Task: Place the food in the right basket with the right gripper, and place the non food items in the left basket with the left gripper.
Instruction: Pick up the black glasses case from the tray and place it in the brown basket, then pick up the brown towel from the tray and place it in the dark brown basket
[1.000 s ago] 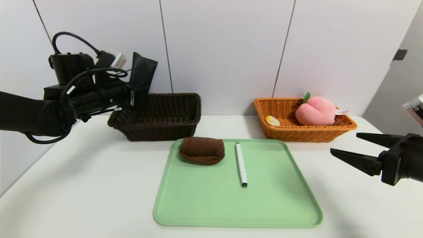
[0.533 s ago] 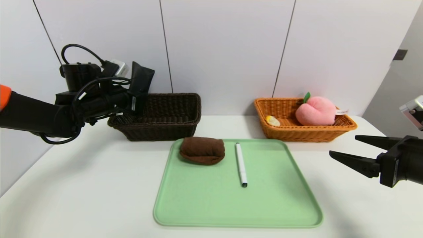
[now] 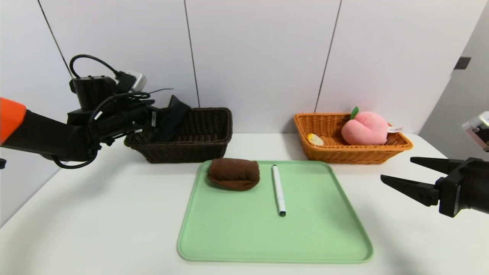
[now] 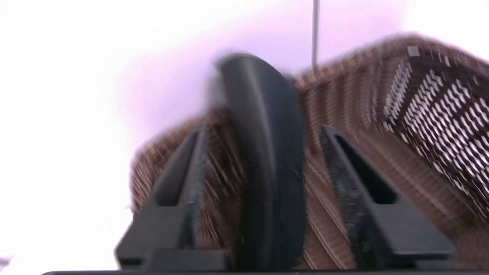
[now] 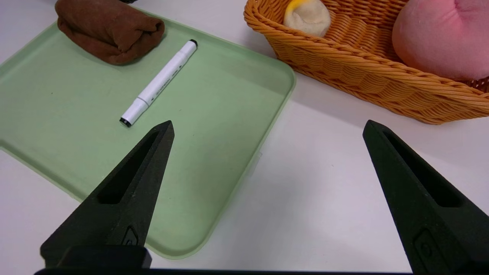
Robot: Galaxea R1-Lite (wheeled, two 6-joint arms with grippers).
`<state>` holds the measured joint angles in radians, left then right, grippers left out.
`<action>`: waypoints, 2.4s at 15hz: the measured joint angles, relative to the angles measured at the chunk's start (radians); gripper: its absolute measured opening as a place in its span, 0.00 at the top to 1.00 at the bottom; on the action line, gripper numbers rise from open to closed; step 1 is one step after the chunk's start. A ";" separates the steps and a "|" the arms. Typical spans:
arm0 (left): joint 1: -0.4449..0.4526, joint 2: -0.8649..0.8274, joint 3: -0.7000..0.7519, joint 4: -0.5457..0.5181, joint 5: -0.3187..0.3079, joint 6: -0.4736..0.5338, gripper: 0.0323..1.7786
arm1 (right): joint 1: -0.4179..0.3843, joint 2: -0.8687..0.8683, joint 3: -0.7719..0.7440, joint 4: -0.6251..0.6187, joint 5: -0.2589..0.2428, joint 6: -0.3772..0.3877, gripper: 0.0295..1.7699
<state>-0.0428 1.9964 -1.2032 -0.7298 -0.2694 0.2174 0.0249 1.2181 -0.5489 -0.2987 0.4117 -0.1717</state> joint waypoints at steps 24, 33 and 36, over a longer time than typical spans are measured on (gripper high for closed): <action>-0.386 -0.331 0.225 0.317 -0.107 0.111 0.06 | 0.001 0.001 0.027 -0.001 0.004 0.001 0.03; -0.422 -0.200 0.318 0.118 -0.108 0.174 0.05 | 0.001 0.003 0.029 -0.001 0.006 0.003 0.03; -0.446 -0.143 0.320 0.044 -0.109 0.170 0.05 | 0.001 0.001 0.033 -0.003 0.007 0.009 0.03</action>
<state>-0.4891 1.8536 -0.8836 -0.6860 -0.3785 0.3872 0.0257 1.2196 -0.5155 -0.3015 0.4185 -0.1630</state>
